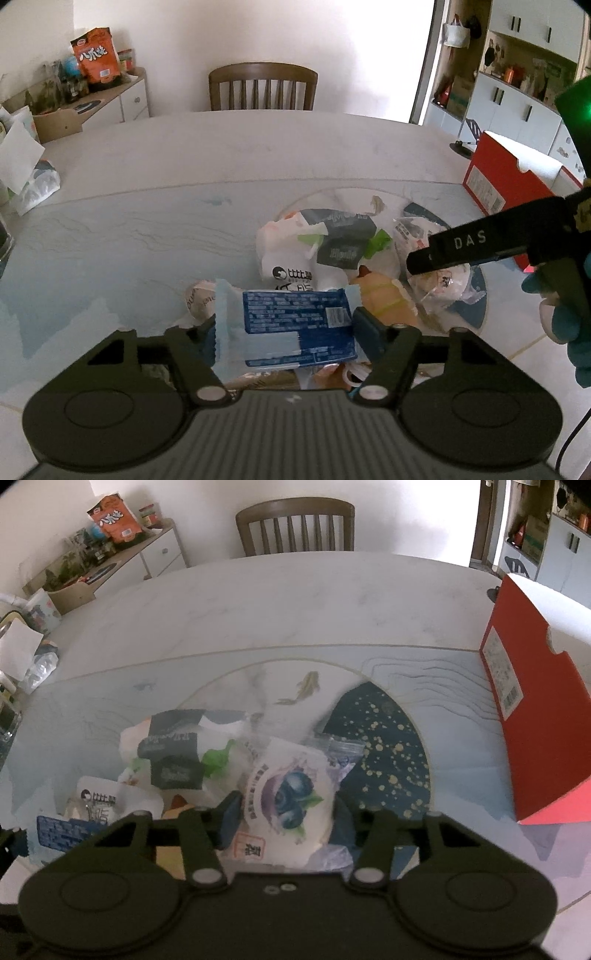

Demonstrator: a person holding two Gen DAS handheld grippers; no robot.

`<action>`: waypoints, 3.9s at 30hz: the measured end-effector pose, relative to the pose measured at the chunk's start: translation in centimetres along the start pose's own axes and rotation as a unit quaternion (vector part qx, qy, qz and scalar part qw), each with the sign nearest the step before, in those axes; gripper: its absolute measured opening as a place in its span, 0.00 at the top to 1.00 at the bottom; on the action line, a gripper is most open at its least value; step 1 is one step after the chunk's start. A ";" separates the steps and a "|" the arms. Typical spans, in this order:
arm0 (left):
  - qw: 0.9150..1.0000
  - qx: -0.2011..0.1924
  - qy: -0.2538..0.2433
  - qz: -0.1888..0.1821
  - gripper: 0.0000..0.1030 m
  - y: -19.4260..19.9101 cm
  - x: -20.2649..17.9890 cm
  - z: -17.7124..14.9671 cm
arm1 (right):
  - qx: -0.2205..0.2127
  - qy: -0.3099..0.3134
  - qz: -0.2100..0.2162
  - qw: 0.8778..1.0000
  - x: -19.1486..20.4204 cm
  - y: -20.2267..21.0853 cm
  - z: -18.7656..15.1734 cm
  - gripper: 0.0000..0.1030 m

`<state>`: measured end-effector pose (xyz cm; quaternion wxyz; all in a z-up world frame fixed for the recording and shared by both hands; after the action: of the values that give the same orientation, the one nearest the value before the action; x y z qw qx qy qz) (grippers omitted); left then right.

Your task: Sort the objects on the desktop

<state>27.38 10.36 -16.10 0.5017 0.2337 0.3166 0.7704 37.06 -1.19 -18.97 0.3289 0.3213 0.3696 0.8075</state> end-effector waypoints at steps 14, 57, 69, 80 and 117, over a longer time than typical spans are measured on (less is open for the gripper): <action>0.999 -0.026 0.009 -0.017 0.81 2.4 -0.5 1.4 | -0.011 0.018 -0.004 1.000 -0.1 2.3 -0.6 0.50; 0.986 -0.070 -0.096 -0.114 0.86 12.8 -13.4 3.7 | -0.017 0.036 -0.028 0.999 -4.7 17.5 -6.5 0.50; 0.975 -0.067 -0.142 -0.155 0.86 14.1 -19.8 4.8 | -0.025 0.033 -0.037 0.998 -8.6 20.8 -7.0 0.50; 0.970 -0.076 -0.153 -0.173 0.86 13.8 -24.8 6.9 | -0.035 0.029 -0.043 0.998 -13.2 22.3 -5.5 0.50; 0.964 -0.037 -0.186 -0.186 0.86 6.5 -37.0 15.3 | -0.075 0.052 -0.082 0.992 -26.5 23.4 3.6 0.50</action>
<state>48.03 -21.78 -2.39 0.6947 0.2908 0.2268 0.6175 48.22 -32.07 -5.49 0.3977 0.2219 0.3496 0.8188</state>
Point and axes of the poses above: each gripper's, at about its wrist camera, not at the fingertips, and y roughly against the way its jaws point, x to its left, z to its top, the point moved 10 cm from there along -y, roughly the way its jaws point, and after that the axes turned 9 degrees about z, right-handed, at the moved point
